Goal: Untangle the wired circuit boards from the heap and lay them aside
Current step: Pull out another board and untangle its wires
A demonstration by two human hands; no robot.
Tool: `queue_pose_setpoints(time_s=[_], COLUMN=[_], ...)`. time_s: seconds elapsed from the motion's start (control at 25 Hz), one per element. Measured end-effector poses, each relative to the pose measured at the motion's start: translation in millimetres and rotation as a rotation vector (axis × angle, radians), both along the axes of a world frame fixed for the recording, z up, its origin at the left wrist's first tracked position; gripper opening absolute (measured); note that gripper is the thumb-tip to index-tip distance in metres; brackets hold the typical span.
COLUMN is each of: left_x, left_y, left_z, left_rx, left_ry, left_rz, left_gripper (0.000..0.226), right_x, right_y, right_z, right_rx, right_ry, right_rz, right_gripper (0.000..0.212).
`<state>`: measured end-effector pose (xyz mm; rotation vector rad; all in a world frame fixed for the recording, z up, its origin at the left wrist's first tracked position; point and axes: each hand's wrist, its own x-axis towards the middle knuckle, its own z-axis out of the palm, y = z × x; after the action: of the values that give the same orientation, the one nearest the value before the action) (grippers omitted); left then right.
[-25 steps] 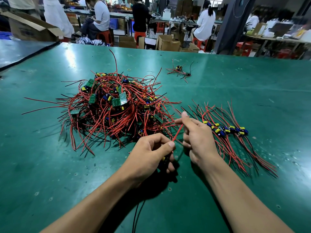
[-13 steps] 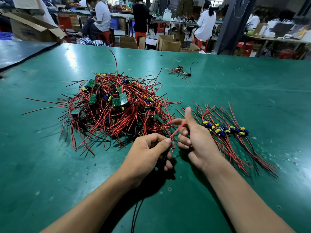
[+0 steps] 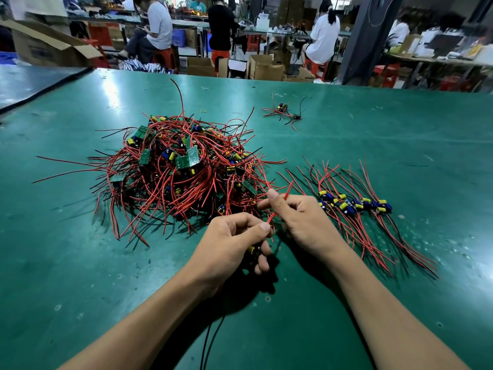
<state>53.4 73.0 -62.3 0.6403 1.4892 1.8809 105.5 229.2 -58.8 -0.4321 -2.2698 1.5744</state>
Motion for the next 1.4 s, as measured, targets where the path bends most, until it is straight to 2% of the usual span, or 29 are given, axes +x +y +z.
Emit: queue_pose_setpoints(time_s=[0.28, 0.32, 0.4, 0.48, 0.6, 0.68, 0.76, 0.84, 0.96, 1.04, 1.16, 1.24, 1.32, 1.4], left_x=[0.3, 0.1, -0.1, -0.1, -1.2, -2.6, -3.4, -3.8, -3.7, -3.0, -2.2, -4.9, -9.8, -13.7], left_y=[-1.0, -0.7, -0.2, 0.9, 3.6, 5.2, 6.0, 6.4, 7.6, 7.8, 7.0, 4.7, 0.5, -3.0], left_z=[2.7, 2.7, 2.9, 2.7, 1.6, 0.1, -0.5, 0.0, -0.2, -1.7, -0.9, 0.5, 3.2, 5.0], left_rx=[-0.018, -0.016, -0.015, -0.016, -0.002, 0.001, 0.003, 0.006, -0.004, -0.013, -0.023, -0.061, -0.126, -0.188], left_ry=[-0.017, -0.022, -0.035, -0.054, -0.080, -0.081, -0.083, -0.085, -0.066, -0.068, -0.097, -0.098, -0.087, -0.039], left_rz=[-0.015, -0.014, -0.016, -0.009, 0.049, 0.084, 0.077, 0.046, 0.021, 0.009, -0.024, -0.096, -0.204, -0.280], left_gripper=[0.014, 0.014, 0.013, 0.013, 0.014, 0.016, 0.016, 0.014, 0.013, 0.016, 0.018, 0.024, 0.029, 0.025], right_x=[-3.8, -6.2, -10.2, -9.8, -1.9, 2.3, 1.3, -2.7, -8.3, -10.8, -13.1, -12.2, -9.7, -7.0], right_y=[7.6, 5.5, -0.1, -0.7, -4.0, -10.7, -11.7, -7.8, 1.0, 3.6, 7.2, 11.6, 17.2, 20.1], right_z=[-3.0, -3.9, -2.3, 0.6, 0.8, -0.4, -2.2, -2.3, -1.8, -0.5, 5.8, 9.0, 10.1, 10.0], right_rx=[0.154, 0.076, -0.299, -0.586, -0.620, -0.653, -0.617, -0.546, -0.399, -0.503, -0.815, -0.974, -1.015, -0.971], right_ry=[0.044, 0.046, 0.035, 0.030, -0.012, -0.063, -0.054, -0.006, 0.097, 0.175, 0.205, 0.203, 0.211, 0.204], right_rz=[-0.203, -0.208, -0.199, -0.136, 0.149, 0.302, 0.238, 0.066, -0.169, -0.219, -0.208, -0.195, -0.217, -0.245], right_gripper=[0.044, 0.050, 0.063, 0.063, 0.043, 0.046, 0.041, 0.034, 0.036, 0.040, 0.048, 0.045, 0.042, 0.038])
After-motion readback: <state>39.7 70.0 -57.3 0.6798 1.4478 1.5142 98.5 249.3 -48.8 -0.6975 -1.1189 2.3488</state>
